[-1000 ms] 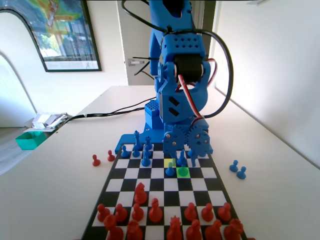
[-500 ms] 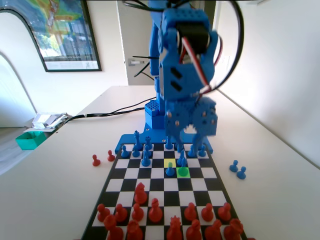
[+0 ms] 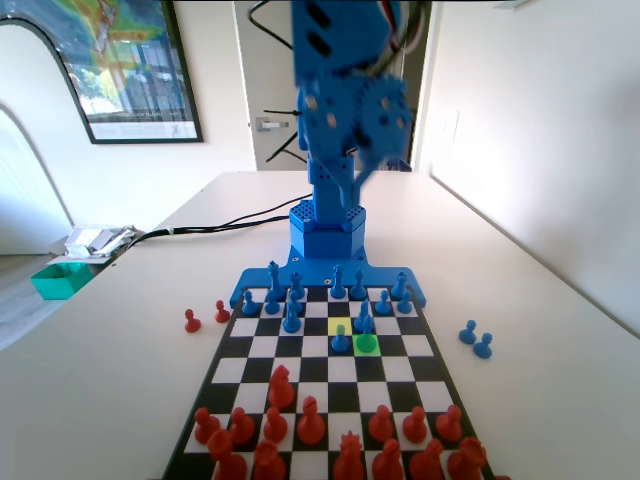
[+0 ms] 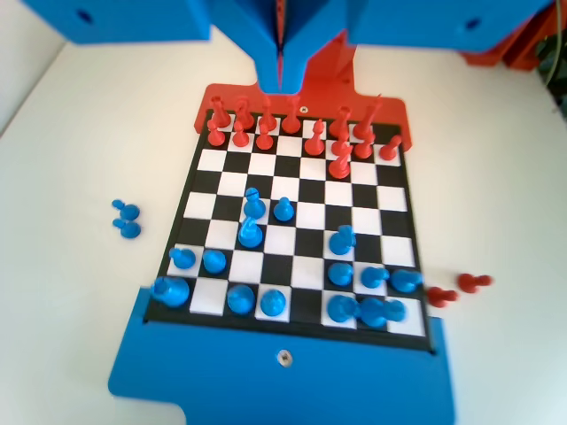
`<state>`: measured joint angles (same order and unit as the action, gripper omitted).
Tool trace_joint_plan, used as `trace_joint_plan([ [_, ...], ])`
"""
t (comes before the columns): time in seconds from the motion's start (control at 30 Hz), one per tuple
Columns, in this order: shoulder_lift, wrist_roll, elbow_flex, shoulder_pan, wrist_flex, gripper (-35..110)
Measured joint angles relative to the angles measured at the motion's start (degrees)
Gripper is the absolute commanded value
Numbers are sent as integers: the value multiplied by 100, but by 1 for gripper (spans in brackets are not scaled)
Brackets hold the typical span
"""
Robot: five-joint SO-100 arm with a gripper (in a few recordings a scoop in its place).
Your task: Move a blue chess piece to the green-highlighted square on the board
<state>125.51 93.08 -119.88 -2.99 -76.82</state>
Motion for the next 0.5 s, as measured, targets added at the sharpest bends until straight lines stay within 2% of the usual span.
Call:
trace_joint_plan([
  [0.37,2074,844,0,264,-1468,1],
  [0.5,2760,949,-281,378,-1670,1],
])
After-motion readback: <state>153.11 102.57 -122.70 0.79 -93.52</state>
